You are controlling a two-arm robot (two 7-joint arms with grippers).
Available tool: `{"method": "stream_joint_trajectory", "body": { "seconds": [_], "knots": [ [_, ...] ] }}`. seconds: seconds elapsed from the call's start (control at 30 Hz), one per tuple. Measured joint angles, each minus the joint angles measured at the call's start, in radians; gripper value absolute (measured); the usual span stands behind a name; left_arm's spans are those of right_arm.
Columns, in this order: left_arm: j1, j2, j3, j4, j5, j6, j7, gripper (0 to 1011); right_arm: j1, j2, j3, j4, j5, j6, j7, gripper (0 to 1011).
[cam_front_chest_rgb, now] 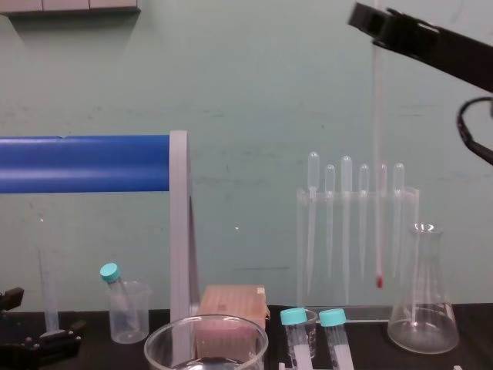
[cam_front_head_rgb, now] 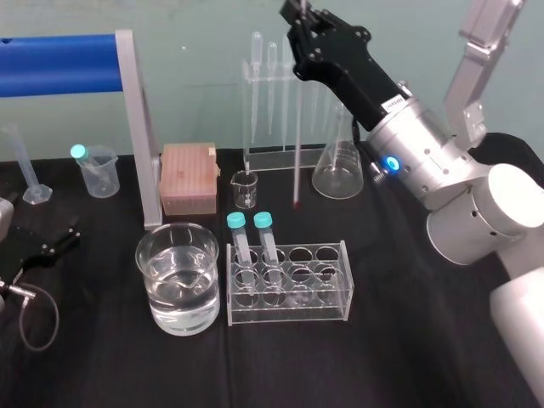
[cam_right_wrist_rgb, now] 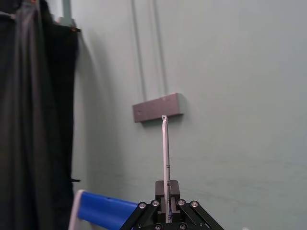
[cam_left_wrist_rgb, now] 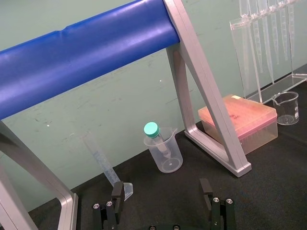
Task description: Hold the thermometer with one hand and immerse one end into the beaker, then reinsert it into the test tube rack.
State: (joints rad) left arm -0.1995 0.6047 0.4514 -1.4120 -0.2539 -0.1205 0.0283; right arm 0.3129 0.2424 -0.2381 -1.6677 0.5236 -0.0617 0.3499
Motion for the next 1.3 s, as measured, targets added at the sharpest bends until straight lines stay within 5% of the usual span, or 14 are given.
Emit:
{"method": "stream_joint_trajectory", "body": {
  "seconds": [0.57, 1.3],
  "knots": [
    [0.0, 0.0, 0.0, 0.0, 0.0, 0.0, 0.0, 1008, 0.117, -0.015, -0.113, 0.061, 0.078, -0.024, 0.117, 53],
    [0.0, 0.0, 0.0, 0.0, 0.0, 0.0, 0.0, 1008, 0.249, -0.043, -0.254, 0.263, 0.178, -0.038, 0.304, 53]
  ]
}}
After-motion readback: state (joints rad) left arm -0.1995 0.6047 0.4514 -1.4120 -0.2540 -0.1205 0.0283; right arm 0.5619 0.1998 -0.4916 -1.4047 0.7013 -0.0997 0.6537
